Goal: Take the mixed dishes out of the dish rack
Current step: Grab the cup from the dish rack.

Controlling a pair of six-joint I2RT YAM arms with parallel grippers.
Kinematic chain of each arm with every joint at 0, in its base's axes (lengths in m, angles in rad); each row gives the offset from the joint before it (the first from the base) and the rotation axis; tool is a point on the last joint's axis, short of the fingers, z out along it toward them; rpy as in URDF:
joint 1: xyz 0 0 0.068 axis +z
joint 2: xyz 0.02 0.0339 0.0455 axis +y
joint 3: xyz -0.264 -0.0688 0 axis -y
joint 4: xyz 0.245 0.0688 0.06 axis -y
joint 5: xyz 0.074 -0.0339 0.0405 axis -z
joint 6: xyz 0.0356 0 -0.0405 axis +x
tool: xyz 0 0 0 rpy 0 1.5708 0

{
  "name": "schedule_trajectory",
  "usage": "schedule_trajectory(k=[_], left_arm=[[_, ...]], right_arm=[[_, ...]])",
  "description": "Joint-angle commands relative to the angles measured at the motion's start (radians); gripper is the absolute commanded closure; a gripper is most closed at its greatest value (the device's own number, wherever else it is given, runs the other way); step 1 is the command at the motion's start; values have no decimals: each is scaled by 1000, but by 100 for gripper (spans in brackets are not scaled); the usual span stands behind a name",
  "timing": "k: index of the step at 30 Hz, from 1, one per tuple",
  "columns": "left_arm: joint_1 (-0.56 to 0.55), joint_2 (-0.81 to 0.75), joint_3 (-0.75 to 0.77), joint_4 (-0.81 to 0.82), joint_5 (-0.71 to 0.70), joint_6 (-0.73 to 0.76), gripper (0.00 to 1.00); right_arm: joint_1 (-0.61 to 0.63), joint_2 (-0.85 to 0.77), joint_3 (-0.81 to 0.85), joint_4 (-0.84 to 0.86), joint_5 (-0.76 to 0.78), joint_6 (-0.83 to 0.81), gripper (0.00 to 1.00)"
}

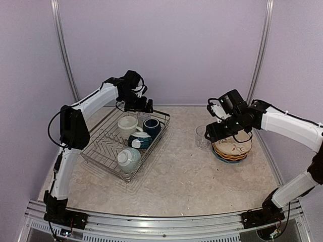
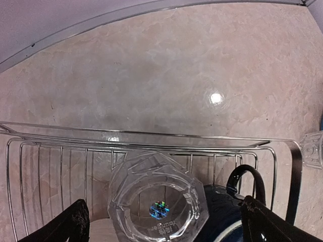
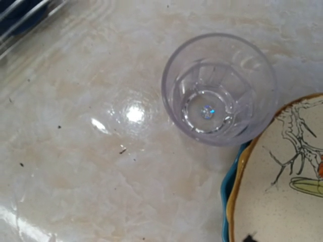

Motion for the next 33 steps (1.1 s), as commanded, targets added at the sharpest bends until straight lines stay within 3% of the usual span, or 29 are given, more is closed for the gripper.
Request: schedule_trajectory(k=[1, 6, 19, 28, 33], left_arm=[[-2, 61, 31, -5, -40, 43, 1], [-2, 106, 41, -2, -56, 59, 9], [-11, 73, 39, 10, -74, 85, 55], [-50, -97, 23, -31, -110, 110, 71], [-62, -217, -10, -51, -106, 96, 75]], right_arm=[[9, -37, -13, 4, 2, 25, 32], [9, -46, -20, 6, 1, 41, 32], [7, -38, -20, 1, -1, 68, 33], [9, -79, -65, 49, -9, 88, 32], [10, -85, -76, 94, -27, 94, 32]])
